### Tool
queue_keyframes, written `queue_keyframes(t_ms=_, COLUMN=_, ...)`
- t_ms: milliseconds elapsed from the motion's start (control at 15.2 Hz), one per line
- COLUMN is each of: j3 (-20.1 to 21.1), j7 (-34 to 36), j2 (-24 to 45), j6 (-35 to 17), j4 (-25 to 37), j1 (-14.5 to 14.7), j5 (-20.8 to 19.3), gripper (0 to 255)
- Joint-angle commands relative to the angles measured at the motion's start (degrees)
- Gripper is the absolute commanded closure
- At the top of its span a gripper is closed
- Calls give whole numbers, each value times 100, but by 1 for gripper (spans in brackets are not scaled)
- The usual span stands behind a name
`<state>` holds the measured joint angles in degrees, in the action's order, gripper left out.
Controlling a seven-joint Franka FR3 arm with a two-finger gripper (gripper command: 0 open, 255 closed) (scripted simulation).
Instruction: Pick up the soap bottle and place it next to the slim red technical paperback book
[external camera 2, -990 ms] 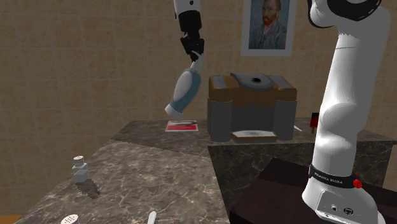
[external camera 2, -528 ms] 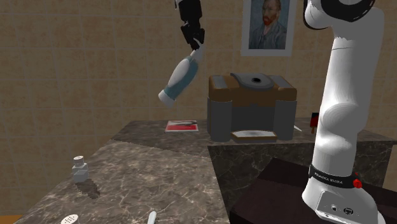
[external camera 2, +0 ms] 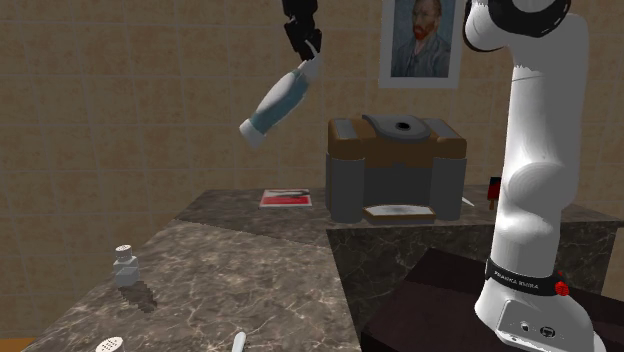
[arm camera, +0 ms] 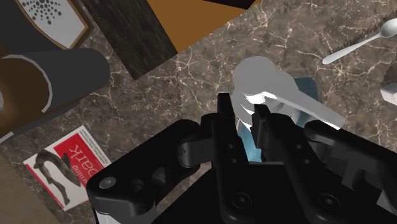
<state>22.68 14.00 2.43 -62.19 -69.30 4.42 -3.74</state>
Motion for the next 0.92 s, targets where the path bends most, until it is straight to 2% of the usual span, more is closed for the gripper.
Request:
queue_keyframes(t_ms=0, j3=-92, j7=-193, j2=-6, j6=-159, j4=-155, j1=-103, j5=-23, gripper=255)
queue_keyframes(t_ms=396, j3=-418, j7=-862, j2=83, j6=-831, j4=-698, j1=-459, j5=-136, gripper=255)
queue_keyframes(t_ms=858, j3=-725, j7=-1495, j2=516, j6=-1485, j4=-880, j1=-808, j5=-322, gripper=255)
